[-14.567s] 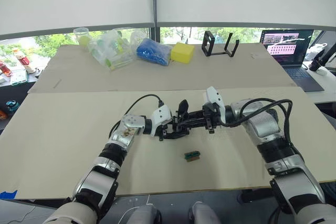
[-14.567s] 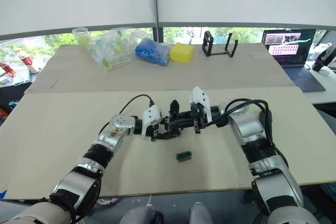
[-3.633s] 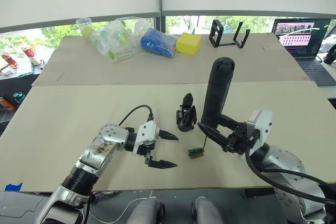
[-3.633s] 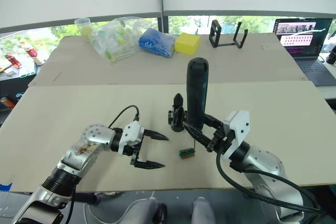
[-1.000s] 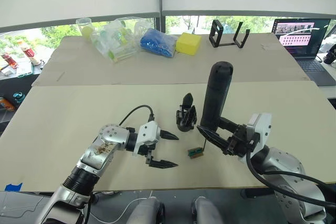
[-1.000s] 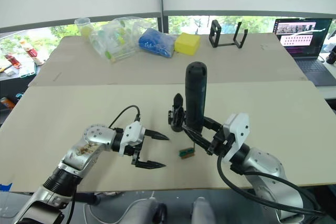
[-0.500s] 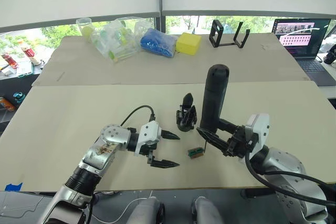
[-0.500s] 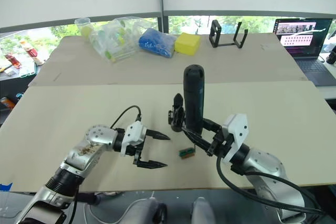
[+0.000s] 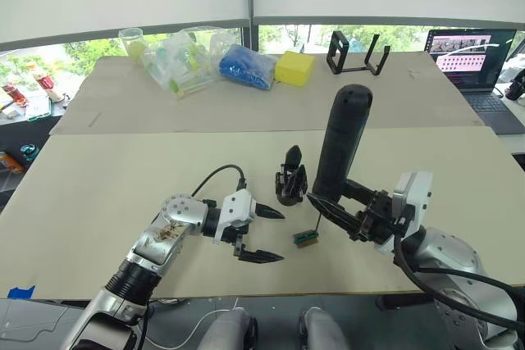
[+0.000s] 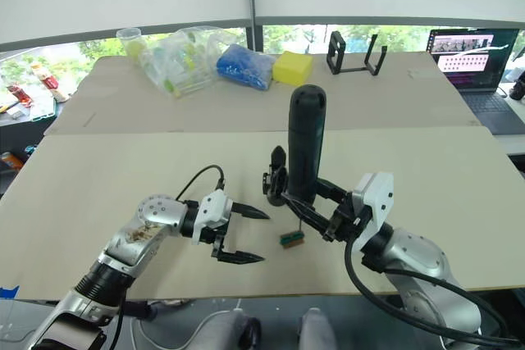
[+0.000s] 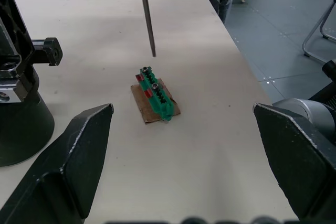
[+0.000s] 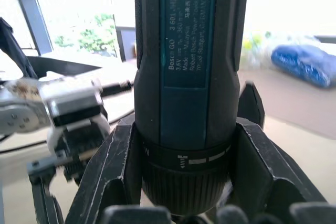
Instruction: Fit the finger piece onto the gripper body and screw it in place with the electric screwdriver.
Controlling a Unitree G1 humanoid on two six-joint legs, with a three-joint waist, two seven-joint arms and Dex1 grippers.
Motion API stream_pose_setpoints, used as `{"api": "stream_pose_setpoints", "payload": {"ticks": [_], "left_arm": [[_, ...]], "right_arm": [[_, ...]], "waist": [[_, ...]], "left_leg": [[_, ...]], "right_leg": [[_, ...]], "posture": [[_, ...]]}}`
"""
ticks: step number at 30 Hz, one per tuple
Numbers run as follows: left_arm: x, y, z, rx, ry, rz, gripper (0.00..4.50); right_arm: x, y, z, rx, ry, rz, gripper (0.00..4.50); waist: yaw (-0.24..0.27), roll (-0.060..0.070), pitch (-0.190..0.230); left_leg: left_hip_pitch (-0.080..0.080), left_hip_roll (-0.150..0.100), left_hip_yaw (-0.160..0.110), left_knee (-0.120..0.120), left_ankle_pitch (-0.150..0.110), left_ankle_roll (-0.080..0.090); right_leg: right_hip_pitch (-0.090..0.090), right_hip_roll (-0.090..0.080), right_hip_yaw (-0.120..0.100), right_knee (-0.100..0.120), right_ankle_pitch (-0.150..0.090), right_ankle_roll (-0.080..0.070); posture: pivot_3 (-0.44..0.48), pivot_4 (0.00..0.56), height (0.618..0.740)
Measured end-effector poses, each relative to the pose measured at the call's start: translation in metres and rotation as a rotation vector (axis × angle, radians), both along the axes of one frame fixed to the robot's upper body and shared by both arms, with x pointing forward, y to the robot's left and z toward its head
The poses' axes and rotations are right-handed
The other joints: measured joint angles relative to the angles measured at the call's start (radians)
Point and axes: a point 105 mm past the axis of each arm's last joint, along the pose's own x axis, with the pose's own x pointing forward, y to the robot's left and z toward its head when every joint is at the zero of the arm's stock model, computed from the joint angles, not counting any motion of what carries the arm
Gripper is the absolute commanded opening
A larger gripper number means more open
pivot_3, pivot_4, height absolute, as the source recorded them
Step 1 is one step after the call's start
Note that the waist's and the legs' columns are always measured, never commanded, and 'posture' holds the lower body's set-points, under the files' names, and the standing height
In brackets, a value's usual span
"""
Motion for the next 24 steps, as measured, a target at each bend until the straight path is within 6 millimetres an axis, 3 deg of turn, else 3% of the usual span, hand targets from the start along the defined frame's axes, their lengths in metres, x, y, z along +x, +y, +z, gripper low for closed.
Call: {"api": "stream_pose_setpoints", "payload": {"ticks": [24], "left_arm": [[0.0021, -0.0033, -0.0026, -0.002, -0.005, 0.031, 4.50]], "right_arm": [[0.0076, 0.0001, -0.0098, -0.017, 0.023, -0.022, 1.90]], "waist": [[0.000, 0.000, 0.000]], "left_leg": [[0.000, 0.000, 0.000, 0.000, 0.000, 0.000]], "right_leg": [[0.000, 0.000, 0.000, 0.000, 0.000, 0.000]], "posture": [[0.000, 0.150, 0.740]]}}
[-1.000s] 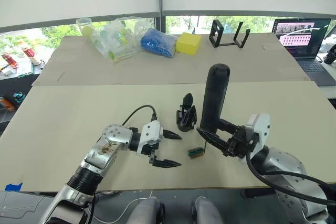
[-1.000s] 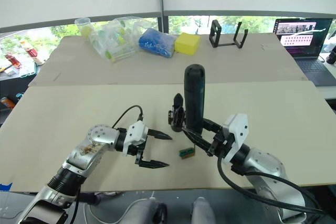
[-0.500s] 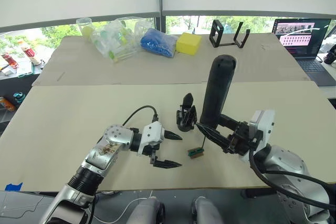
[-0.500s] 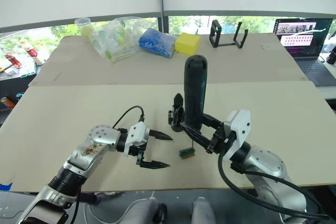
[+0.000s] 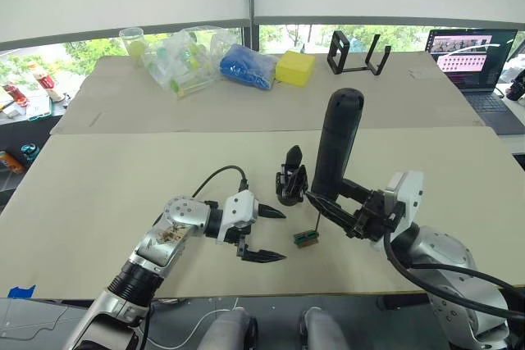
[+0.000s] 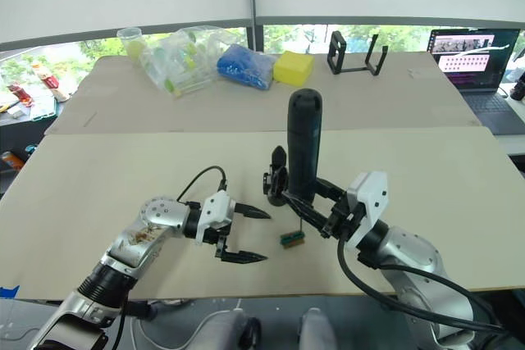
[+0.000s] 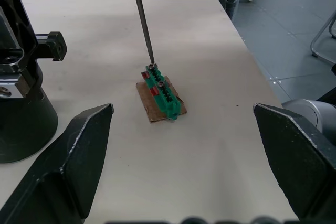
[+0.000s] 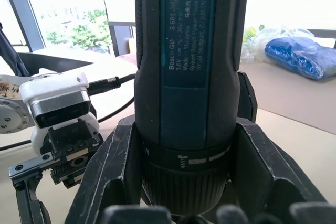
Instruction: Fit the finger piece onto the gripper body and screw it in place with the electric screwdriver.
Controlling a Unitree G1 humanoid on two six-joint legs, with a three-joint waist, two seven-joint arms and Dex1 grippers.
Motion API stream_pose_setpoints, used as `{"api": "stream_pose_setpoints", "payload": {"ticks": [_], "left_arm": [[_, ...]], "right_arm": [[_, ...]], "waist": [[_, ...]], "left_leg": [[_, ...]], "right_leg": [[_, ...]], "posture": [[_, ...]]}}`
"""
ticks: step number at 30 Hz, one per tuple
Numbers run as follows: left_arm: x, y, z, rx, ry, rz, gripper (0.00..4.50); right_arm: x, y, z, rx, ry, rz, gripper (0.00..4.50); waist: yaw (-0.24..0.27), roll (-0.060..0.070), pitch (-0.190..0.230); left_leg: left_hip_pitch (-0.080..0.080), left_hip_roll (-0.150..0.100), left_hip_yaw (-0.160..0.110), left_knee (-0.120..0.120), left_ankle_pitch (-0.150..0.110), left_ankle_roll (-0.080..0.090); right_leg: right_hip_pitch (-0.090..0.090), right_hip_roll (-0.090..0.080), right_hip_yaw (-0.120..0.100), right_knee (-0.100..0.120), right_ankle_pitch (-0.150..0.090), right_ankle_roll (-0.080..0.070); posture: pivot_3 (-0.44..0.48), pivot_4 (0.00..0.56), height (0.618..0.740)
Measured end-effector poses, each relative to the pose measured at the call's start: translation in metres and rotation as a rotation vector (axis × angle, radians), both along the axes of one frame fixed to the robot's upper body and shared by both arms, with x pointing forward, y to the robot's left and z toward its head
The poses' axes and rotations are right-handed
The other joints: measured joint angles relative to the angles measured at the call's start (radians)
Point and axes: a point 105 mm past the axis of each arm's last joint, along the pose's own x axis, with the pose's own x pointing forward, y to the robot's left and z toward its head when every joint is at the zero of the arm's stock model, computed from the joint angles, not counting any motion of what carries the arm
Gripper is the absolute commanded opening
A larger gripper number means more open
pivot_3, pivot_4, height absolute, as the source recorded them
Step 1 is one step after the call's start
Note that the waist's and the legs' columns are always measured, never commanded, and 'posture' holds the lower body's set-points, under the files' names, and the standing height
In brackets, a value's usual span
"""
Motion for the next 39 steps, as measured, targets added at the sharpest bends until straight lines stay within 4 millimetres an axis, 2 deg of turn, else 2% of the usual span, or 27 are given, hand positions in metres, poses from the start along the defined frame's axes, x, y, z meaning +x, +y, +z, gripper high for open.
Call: {"api": "stream_pose_setpoints", "payload": {"ticks": [39], "left_arm": [[-0.0006, 0.0006, -0.0002, 0.003, 0.002, -0.007, 4.50]], "right_arm": [[0.0009, 0.0004, 0.0020, -0.006, -0.009, 0.001, 1.90]], "waist": [[0.000, 0.000, 0.000]], "left_leg": [[0.000, 0.000, 0.000, 0.000, 0.000, 0.000]], "right_leg": [[0.000, 0.000, 0.000, 0.000, 0.000, 0.000]], "posture": [[0.000, 0.150, 0.740]]}}
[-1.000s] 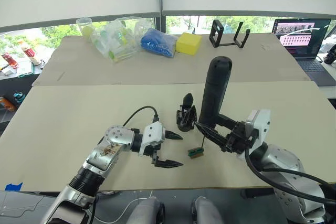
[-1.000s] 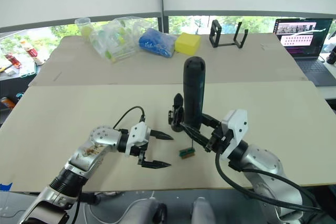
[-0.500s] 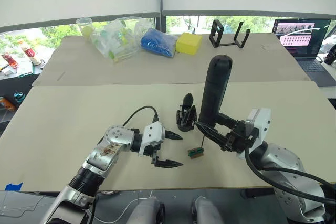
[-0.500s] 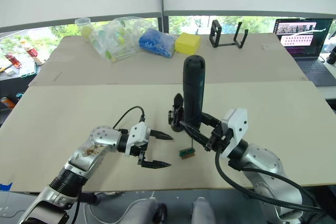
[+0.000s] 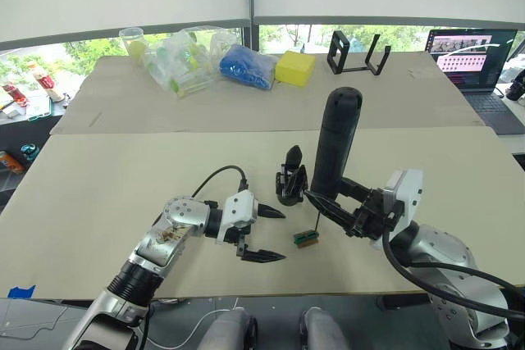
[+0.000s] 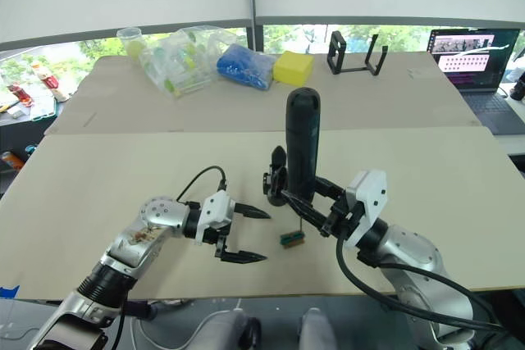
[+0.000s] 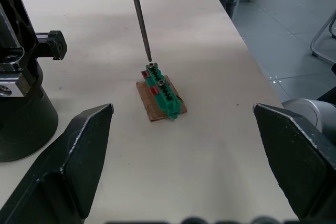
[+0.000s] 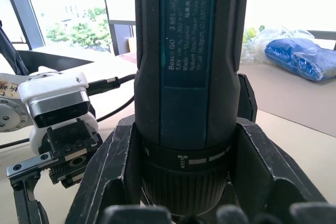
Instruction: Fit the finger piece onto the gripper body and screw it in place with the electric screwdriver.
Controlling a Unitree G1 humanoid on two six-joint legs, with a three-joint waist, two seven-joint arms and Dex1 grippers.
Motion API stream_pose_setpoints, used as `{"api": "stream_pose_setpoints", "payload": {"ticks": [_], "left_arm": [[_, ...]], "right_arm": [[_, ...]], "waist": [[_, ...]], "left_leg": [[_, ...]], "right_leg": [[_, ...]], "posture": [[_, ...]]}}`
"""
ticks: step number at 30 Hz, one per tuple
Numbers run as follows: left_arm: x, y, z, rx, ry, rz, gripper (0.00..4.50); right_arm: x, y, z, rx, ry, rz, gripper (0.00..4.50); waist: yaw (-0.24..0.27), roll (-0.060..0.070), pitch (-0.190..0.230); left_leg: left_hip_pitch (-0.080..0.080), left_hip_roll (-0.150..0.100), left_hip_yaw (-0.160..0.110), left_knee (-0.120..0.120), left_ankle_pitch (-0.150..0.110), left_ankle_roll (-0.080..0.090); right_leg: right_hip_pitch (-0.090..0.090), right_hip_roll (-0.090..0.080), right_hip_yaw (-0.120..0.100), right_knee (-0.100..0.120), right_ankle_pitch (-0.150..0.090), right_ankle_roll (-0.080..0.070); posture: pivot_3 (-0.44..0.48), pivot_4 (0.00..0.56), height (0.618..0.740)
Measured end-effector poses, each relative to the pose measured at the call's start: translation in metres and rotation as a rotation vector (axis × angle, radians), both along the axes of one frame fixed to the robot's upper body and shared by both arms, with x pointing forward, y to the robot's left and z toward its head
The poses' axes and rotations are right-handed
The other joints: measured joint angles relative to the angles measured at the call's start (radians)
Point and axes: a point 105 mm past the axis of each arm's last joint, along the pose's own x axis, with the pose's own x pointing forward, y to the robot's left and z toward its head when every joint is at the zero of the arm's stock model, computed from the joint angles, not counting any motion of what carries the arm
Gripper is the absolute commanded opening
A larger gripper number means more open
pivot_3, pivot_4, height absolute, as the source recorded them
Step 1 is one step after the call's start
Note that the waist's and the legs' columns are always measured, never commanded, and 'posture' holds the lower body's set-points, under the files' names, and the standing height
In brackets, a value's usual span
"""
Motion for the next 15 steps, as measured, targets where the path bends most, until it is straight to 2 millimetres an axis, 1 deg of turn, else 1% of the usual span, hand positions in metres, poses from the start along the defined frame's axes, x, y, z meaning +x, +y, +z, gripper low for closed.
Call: {"api": "stream_pose_setpoints", "payload": {"ticks": [15], "left_arm": [[-0.0001, 0.0000, 0.0000, 0.000, 0.000, -0.001, 4.50]], "right_arm": [[0.0004, -0.0004, -0.0005, -0.008, -0.002, -0.005, 1.90]], "waist": [[0.000, 0.000, 0.000]], "left_leg": [[0.000, 0.000, 0.000, 0.000, 0.000, 0.000]], "right_leg": [[0.000, 0.000, 0.000, 0.000, 0.000, 0.000]], "posture": [[0.000, 0.150, 0.740]]}}
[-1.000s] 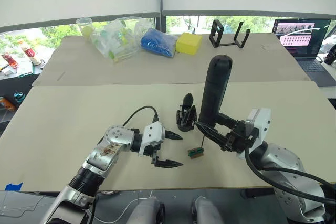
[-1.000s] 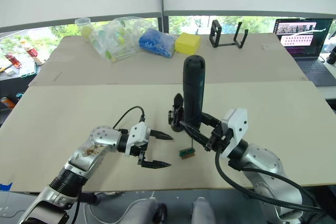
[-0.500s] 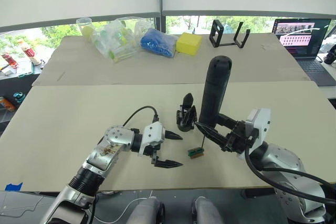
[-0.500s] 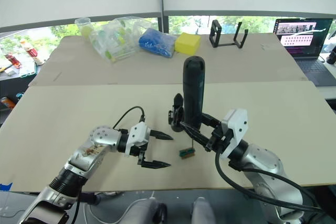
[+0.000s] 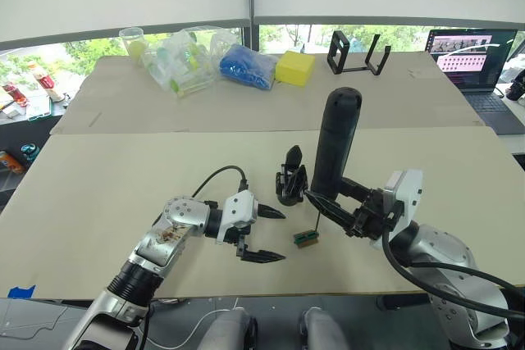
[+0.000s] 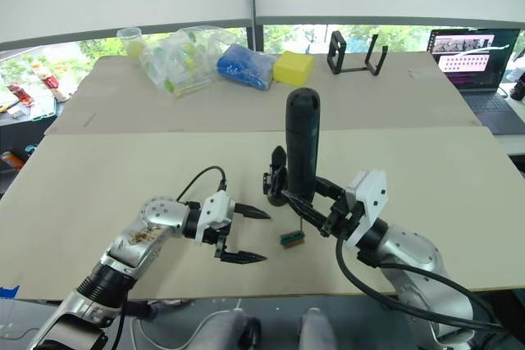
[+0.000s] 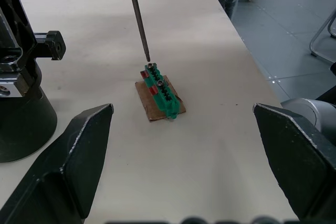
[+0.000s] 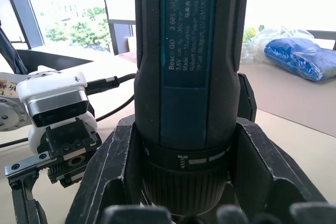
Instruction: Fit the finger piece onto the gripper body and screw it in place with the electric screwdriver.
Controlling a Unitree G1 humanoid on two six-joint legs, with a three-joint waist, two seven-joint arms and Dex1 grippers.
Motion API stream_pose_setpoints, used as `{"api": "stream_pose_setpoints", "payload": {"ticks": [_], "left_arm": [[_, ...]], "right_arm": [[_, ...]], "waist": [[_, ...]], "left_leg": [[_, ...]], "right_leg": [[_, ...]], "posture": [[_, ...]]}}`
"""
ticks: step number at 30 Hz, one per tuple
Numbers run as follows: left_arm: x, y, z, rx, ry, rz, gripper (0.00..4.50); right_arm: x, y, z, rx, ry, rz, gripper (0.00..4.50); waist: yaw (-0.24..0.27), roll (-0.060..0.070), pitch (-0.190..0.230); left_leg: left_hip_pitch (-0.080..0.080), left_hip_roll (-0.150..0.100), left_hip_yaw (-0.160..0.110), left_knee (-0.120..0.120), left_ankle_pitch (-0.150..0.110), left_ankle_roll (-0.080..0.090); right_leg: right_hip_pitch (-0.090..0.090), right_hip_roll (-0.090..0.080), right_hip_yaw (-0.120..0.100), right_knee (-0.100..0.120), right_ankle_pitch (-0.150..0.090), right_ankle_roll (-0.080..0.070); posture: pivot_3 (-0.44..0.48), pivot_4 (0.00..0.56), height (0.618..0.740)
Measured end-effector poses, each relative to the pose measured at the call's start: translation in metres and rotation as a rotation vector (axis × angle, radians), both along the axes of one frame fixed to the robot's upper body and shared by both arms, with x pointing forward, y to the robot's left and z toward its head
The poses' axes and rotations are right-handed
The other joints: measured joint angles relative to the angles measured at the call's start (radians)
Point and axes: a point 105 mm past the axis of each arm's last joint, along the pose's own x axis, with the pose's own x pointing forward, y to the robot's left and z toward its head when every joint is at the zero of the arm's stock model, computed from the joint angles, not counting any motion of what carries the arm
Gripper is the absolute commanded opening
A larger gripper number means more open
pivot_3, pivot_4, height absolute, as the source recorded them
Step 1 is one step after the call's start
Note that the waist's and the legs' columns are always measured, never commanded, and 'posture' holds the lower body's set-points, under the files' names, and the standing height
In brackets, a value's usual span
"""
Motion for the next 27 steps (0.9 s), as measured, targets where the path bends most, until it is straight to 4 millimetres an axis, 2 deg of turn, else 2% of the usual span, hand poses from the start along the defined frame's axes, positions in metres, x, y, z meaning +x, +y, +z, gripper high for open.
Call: {"api": "stream_pose_setpoints", "payload": {"ticks": [27], "left_arm": [[0.0013, 0.0013, -0.0021, 0.003, 0.010, 0.007, 4.50]], "right_arm": [[-0.0002, 0.0021, -0.0022, -0.009, 0.006, 0.004, 1.90]], "waist": [[0.000, 0.000, 0.000]], "left_leg": [[0.000, 0.000, 0.000, 0.000, 0.000, 0.000]], "right_leg": [[0.000, 0.000, 0.000, 0.000, 0.000, 0.000]], "posture": [[0.000, 0.150, 0.740]]}}
